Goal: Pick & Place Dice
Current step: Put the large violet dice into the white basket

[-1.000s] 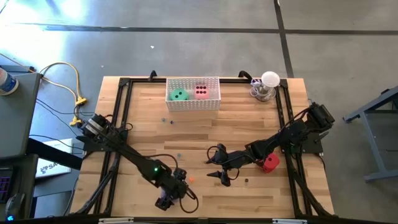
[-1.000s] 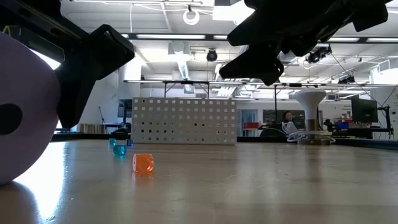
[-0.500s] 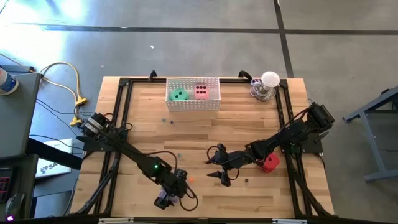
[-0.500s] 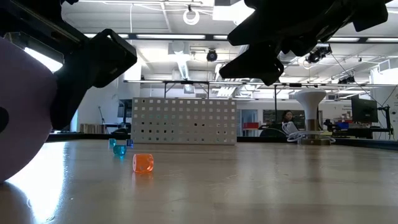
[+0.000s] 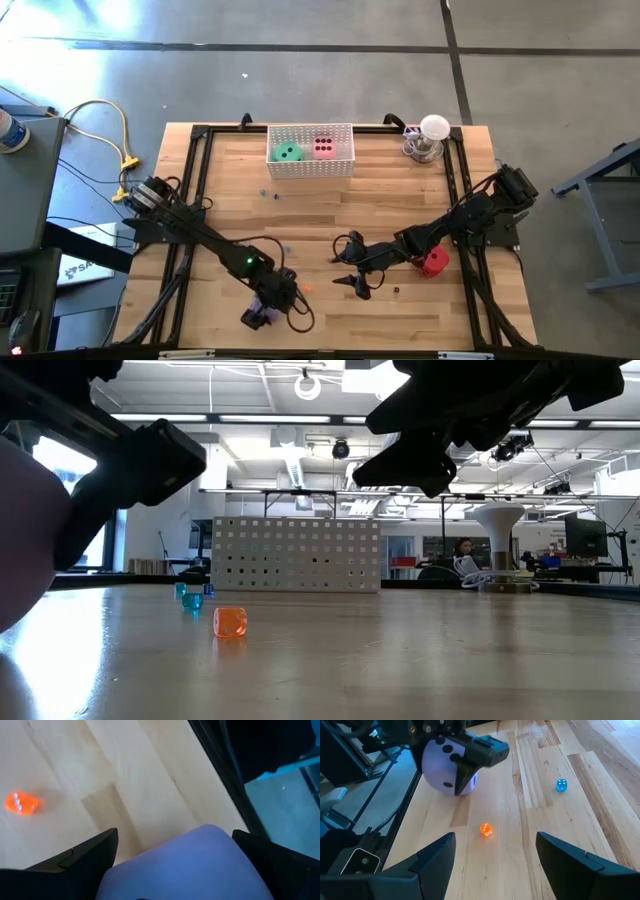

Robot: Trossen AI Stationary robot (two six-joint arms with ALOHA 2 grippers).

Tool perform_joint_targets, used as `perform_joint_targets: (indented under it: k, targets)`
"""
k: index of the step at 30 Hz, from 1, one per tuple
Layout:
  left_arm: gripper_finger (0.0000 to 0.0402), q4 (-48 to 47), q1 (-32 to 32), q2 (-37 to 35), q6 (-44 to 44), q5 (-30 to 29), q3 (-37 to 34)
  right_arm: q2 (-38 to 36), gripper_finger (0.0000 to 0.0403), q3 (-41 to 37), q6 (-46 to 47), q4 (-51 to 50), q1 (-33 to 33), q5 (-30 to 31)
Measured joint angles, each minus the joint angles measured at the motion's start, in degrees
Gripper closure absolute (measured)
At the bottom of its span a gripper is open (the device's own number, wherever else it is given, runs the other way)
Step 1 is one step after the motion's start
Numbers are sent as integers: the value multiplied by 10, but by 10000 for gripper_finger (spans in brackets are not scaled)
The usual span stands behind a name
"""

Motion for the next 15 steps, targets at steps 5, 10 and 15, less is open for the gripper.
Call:
perform_joint_targets:
  k: [5,10,15]
  targets:
    - [28,-15,0,-15,5,-20,-1,0,135,0,0,0,0,0]
    - [28,-32,0,-16,-5,-26,0,0,135,0,0,0,0,0]
    - [28,-57,1,-34,3,-52,2,0,135,0,0,0,0,0]
